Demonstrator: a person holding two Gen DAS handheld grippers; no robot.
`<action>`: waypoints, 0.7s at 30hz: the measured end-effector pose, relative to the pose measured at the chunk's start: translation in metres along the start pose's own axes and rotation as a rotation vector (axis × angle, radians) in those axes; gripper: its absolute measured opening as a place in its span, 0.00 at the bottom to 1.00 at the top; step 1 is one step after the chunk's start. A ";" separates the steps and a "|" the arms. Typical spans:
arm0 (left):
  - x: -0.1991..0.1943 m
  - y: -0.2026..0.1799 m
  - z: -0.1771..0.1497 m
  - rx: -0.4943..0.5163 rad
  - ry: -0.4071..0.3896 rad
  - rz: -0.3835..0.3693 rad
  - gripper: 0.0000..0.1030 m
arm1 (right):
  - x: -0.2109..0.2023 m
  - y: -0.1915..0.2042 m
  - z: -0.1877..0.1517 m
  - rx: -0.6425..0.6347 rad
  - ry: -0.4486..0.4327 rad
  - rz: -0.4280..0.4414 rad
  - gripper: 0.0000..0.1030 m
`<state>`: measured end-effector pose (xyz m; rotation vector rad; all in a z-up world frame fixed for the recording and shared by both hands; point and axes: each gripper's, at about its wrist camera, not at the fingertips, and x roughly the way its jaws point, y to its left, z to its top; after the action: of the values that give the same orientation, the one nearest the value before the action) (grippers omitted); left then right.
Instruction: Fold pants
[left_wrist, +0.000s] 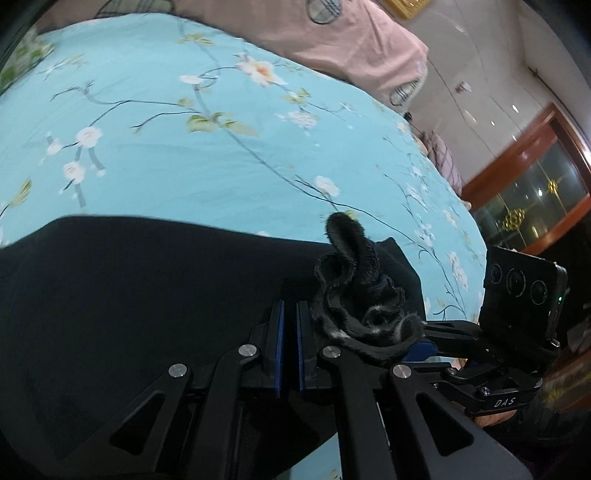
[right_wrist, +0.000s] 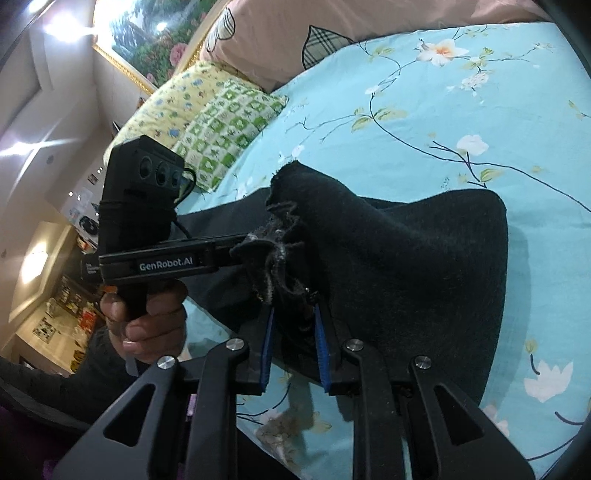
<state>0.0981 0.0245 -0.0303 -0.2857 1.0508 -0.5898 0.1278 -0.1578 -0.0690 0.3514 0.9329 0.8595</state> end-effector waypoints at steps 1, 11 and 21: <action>-0.003 0.000 -0.001 -0.004 -0.005 0.013 0.03 | 0.001 0.000 -0.001 0.001 0.003 0.001 0.26; -0.035 0.023 -0.016 -0.092 -0.056 0.106 0.10 | 0.006 0.011 0.001 -0.020 0.015 0.021 0.50; -0.069 0.052 -0.036 -0.205 -0.122 0.145 0.17 | -0.002 0.035 0.014 -0.058 -0.016 0.054 0.55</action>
<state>0.0579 0.1086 -0.0230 -0.4157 1.0051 -0.3300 0.1216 -0.1367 -0.0387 0.3341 0.8849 0.9296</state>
